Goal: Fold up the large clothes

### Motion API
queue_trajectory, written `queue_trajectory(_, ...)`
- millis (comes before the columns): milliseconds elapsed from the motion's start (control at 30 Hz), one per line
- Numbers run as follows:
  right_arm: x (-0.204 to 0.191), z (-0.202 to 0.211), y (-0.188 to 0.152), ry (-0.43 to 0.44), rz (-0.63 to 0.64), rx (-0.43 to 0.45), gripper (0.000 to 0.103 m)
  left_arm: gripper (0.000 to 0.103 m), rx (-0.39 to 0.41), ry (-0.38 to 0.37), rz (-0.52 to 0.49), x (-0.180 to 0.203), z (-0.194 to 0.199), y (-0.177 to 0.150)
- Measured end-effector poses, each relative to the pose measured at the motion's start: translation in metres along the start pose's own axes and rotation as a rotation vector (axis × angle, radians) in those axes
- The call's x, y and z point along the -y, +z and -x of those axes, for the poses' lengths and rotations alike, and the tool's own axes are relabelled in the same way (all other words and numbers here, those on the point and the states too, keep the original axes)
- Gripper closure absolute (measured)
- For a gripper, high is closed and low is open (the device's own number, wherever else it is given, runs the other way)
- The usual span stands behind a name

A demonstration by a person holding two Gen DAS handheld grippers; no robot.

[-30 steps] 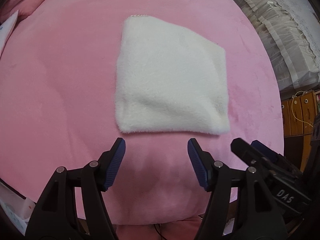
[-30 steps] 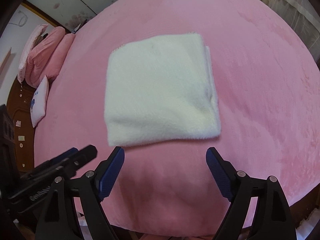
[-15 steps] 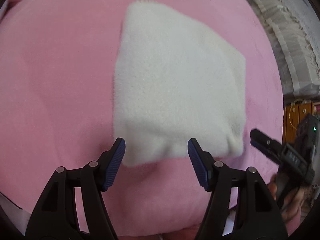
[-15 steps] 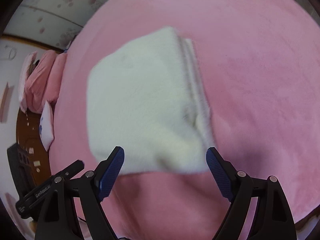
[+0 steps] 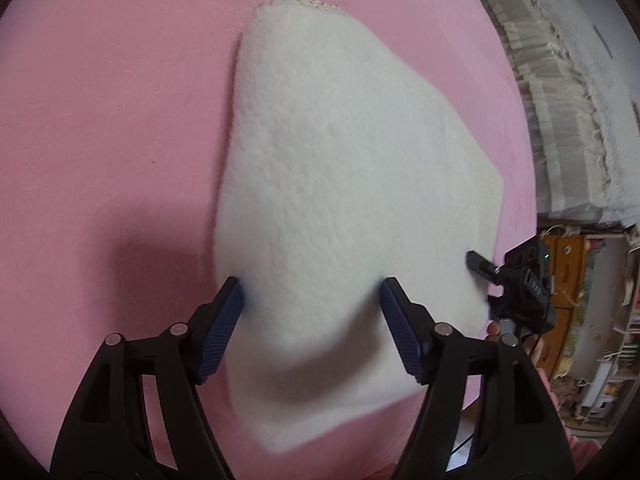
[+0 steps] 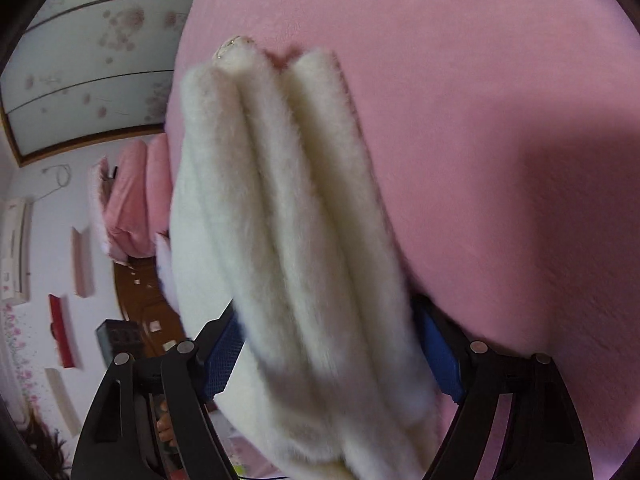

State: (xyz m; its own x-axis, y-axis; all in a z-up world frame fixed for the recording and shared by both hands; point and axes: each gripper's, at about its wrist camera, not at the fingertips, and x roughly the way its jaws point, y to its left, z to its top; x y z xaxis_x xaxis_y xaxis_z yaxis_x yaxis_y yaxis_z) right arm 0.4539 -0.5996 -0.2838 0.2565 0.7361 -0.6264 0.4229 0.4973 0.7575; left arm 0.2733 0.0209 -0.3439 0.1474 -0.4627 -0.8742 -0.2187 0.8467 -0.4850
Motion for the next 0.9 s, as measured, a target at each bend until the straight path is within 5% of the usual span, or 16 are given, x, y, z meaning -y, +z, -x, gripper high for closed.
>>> queue_trajectory(233,-0.021,-0.023,0.016,0.063,0.05,-0.052,0.027,0.013,-0.092,-0.057,0.116,-0.027,-0.032,0.016)
queue_trajectory(367,-0.03,-0.017,0.015,0.059,0.057,-0.046,0.044,0.012,-0.121,-0.05,0.118,-0.03,-0.046,0.018)
queue_trajectory(500,-0.04,-0.005,0.007,0.069,0.084,-0.001,0.059,0.033,-0.073,-0.006,0.064,-0.019,-0.035,0.014)
queue_trajectory(667,-0.082,0.019,-0.02,0.061,0.186,0.073,0.062,0.047,-0.01,0.106,0.016,0.015,-0.007,-0.002)
queue_trajectory(900,-0.164,0.04,-0.081,-0.142,0.389,0.055,0.063,0.06,0.054,0.234,-0.054,0.044,0.054,-0.062)
